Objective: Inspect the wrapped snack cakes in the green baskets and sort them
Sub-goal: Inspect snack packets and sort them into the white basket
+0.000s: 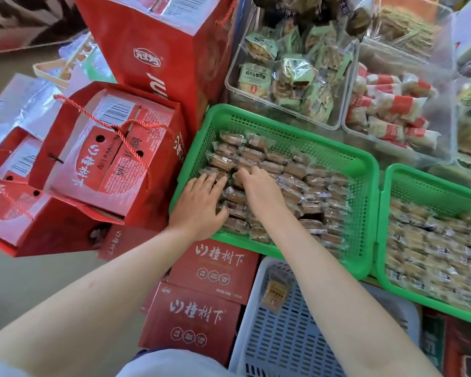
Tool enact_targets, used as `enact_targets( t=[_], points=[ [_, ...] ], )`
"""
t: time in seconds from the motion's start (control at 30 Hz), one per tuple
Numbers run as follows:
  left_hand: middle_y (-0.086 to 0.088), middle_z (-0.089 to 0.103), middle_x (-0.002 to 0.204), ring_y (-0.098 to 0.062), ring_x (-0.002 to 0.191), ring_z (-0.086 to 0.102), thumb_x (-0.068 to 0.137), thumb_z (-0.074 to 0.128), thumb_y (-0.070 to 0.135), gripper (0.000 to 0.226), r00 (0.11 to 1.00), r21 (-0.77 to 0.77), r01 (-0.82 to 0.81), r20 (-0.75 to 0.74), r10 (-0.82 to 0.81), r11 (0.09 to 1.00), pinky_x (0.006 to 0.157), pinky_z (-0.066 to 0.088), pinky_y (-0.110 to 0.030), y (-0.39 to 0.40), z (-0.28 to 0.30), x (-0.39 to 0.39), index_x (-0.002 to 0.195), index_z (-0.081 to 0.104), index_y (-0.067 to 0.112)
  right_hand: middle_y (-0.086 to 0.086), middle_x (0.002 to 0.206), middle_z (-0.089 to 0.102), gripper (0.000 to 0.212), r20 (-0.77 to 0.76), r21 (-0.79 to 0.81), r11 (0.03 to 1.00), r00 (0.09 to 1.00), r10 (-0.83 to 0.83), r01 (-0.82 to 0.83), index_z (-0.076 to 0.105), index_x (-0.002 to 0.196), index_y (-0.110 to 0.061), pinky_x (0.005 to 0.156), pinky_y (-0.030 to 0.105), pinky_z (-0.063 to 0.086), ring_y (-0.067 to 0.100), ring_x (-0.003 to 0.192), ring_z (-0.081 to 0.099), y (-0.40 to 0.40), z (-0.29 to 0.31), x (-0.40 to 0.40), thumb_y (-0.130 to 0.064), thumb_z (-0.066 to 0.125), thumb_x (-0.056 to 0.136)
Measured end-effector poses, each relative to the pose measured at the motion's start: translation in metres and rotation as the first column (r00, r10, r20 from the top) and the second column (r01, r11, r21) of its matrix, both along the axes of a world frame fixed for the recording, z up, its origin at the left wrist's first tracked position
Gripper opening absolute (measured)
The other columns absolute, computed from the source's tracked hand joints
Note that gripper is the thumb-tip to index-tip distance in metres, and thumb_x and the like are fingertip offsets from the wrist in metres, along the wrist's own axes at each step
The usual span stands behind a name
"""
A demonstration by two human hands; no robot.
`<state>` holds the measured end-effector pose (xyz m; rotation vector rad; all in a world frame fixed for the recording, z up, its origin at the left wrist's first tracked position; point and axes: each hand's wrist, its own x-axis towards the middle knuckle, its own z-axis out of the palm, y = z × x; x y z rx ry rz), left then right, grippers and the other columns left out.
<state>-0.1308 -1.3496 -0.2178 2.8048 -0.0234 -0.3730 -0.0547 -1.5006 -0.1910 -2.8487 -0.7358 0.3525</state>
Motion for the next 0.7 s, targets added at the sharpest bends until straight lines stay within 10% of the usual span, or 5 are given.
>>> enact_targets(
  t=[0.2, 0.7],
  points=[
    [-0.006, 0.015, 0.169, -0.023, 0.156, 0.009, 0.101, 0.036, 0.047, 0.066, 1.0, -0.003, 0.019, 0.003, -0.019, 1.0, 0.125, 0.002, -0.039, 0.001, 0.001, 0.0, 0.161, 0.017, 0.029, 0.01, 0.104, 0.05, 0.018, 0.023, -0.106, 0.993, 0.998, 0.059, -0.057, 0.069, 0.104, -0.01, 0.079, 0.038, 0.042, 0.033, 0.105, 0.05, 0.0, 0.001, 0.014, -0.005, 0.055, 0.093],
    [-0.005, 0.016, 0.169, -0.023, 0.155, 0.01, 0.1, 0.036, 0.046, 0.067, 1.0, -0.016, 0.021, -0.01, -0.021, 1.0, 0.127, 0.002, -0.039, 0.002, 0.001, -0.001, 0.161, 0.018, 0.025, 0.013, 0.105, 0.045, 0.01, 0.017, 0.077, 0.918, 0.92, -0.391, 0.388, 0.052, 0.089, -0.003, 0.066, 0.041, 0.052, 0.034, 0.075, 0.057, 0.007, -0.022, 0.04, 0.003, 0.06, 0.092]
  ],
)
